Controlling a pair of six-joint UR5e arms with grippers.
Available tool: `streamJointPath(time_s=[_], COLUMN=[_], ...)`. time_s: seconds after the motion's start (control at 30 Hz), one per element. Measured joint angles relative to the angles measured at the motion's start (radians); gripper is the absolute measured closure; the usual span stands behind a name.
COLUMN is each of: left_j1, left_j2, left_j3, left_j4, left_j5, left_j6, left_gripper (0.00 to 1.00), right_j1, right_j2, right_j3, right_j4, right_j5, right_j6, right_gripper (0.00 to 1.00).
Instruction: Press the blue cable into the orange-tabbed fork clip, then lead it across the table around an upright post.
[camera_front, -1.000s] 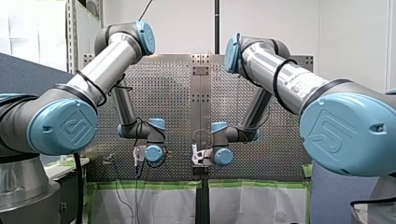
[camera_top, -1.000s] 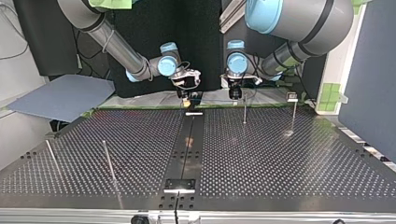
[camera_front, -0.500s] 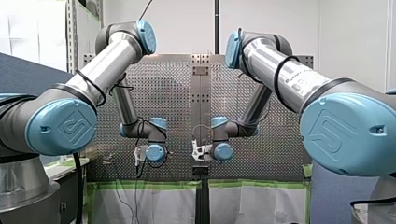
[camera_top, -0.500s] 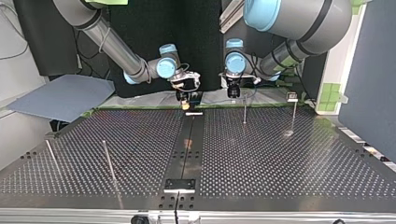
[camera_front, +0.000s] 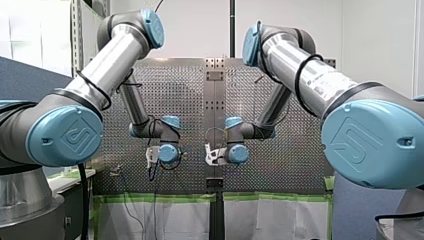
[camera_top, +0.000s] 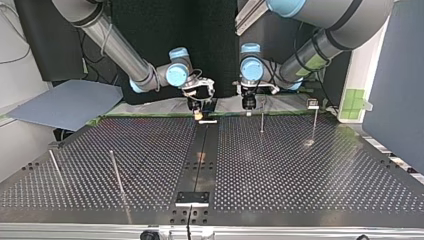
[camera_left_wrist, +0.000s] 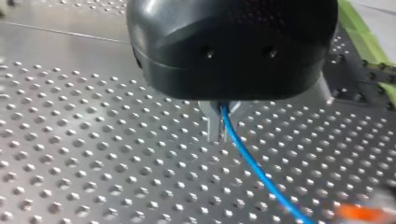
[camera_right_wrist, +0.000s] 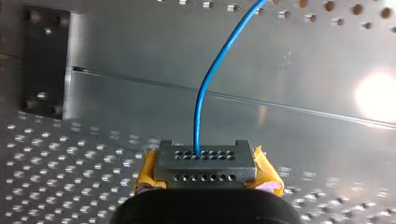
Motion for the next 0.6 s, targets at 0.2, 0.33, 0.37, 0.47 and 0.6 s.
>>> streamJointPath(time_s=[0.2,0.33,0.37,0.47,0.6], left_j1=[-0.01,-0.019,-0.022,-0.031,-0.041], left_j2=[0.047,0.079,0.087,0.105,0.122], left_j3=[0.0,0.0,0.0,0.0,0.0], left_j4=[-0.017,-0.03,-0.033,-0.042,-0.052], left_j5=[-0.022,-0.027,-0.027,-0.028,-0.036], left_j6=[-0.001,-0.001,-0.001,-0.001,-0.001], left_gripper=[0.98,0.98,0.98,0.98,0.98], right_j1=[0.0,-0.003,-0.003,-0.002,0.001], right_j2=[-0.06,-0.103,-0.111,-0.137,-0.172], right_j3=[0.012,0.028,0.029,0.032,0.035], right_j4=[0.011,0.014,0.016,0.028,0.039], right_j5=[0.001,0.002,0.002,0.003,0.005], right_j6=[0.0,0.002,0.002,0.004,0.004], right_gripper=[1.0,1.0,1.0,1.0,1.0])
